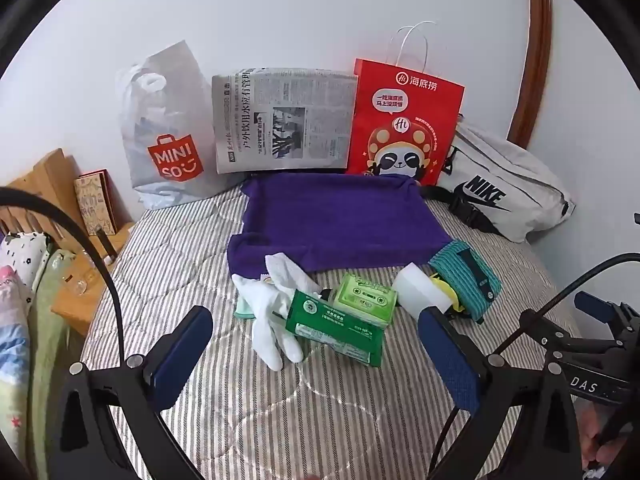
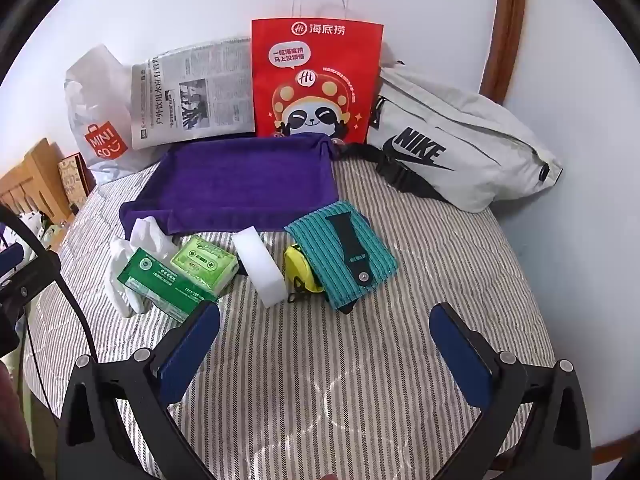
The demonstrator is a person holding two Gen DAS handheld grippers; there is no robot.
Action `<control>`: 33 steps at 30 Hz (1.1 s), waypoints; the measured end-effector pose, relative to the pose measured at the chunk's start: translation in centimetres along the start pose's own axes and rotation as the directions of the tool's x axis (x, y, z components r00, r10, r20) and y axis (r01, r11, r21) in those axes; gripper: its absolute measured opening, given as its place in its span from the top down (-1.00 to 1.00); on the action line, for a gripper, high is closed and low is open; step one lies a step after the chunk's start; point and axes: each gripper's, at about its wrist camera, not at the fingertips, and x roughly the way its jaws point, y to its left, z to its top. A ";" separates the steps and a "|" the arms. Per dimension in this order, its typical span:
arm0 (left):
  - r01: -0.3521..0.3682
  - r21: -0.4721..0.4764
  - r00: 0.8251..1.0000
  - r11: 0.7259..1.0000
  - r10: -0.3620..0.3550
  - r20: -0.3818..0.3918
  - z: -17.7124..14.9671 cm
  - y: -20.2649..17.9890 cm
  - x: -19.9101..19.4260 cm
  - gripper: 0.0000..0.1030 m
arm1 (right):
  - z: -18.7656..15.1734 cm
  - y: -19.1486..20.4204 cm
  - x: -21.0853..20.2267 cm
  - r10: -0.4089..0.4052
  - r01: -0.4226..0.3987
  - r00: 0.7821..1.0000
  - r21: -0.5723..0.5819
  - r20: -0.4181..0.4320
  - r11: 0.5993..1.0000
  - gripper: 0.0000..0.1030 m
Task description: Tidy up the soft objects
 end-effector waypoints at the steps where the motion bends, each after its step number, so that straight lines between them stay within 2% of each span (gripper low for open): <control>1: -0.011 0.002 1.000 1.000 0.011 -0.004 0.0 0.0 0.0 -1.00 | 0.0 0.0 0.1 0.001 -0.001 1.000 0.003 -0.001 1.000 -1.00; 4: -0.042 0.007 0.999 0.999 0.042 -0.006 0.0 -0.1 0.0 -1.00 | 0.2 0.2 0.1 0.004 -0.004 1.000 -0.003 0.004 1.000 -1.00; 5: -0.018 -0.009 1.000 1.000 0.017 -0.011 0.0 0.1 0.1 -1.00 | 0.2 0.2 0.1 0.004 -0.004 1.000 -0.002 0.004 1.000 -1.00; 10: -0.032 0.002 0.999 0.999 0.032 -0.005 -0.1 -1.1 -0.5 -1.00 | -0.1 0.6 -0.7 -0.002 0.002 1.000 -0.008 0.012 1.000 -1.00; 18: -0.008 0.000 1.000 1.000 0.008 0.009 -0.6 0.0 -1.0 -1.00 | -0.2 0.2 -1.6 0.001 -0.001 1.000 -0.004 0.017 1.000 -1.00; 33: -0.014 0.006 1.000 1.000 0.014 0.015 -1.0 0.0 -1.5 -1.00 | -0.3 0.5 -2.1 0.009 -0.008 1.000 -0.008 0.025 1.000 -1.00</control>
